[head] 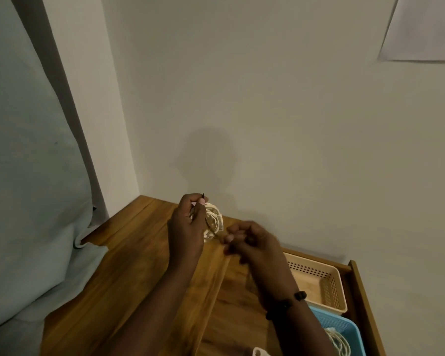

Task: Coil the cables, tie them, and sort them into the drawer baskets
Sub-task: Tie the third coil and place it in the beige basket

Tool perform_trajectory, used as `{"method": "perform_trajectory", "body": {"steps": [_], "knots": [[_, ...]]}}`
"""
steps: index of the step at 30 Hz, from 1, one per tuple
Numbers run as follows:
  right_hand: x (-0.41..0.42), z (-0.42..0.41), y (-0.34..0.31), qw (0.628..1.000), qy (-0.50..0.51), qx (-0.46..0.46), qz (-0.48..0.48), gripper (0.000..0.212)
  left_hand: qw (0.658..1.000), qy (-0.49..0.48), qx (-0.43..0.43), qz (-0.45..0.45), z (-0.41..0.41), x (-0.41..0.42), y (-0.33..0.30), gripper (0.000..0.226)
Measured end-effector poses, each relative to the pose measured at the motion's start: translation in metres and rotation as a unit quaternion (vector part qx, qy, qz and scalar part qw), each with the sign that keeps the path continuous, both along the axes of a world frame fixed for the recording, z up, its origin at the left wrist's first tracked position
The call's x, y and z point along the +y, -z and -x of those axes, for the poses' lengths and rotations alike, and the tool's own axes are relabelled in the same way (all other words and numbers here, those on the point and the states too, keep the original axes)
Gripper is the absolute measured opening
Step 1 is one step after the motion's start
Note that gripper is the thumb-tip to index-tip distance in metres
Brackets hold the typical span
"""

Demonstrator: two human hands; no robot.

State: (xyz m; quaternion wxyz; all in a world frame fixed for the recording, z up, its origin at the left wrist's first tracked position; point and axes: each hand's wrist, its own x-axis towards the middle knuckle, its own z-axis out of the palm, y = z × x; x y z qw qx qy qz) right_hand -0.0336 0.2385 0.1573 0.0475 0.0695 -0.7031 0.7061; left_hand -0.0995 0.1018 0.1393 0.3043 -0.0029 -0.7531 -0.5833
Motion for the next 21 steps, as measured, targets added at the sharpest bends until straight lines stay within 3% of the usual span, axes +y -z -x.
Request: {"method": "perform_trajectory", "body": {"steps": [2, 8, 18, 21], "knots": [[0.009, 0.007, -0.008, 0.997, 0.046, 0.036, 0.048, 0.013, 1.000, 0.010, 0.008, -0.004, -0.002, 0.009, -0.003, 0.019], [0.013, 0.034, -0.022, 0.980, 0.144, 0.113, 0.073, 0.012, 0.998, 0.026, 0.048, 0.034, -0.007, 0.039, -0.012, 0.019], [0.021, 0.037, -0.020, 0.977, 0.061, 0.138, 0.152, 0.027, 0.995, -0.003, 0.075, 0.067, -0.004, 0.047, -0.029, 0.017], [0.020, 0.036, -0.020, 0.971, 0.083, 0.140, 0.176, 0.023, 0.995, -0.010, 0.072, 0.063, -0.002, 0.046, -0.033, 0.016]]}}
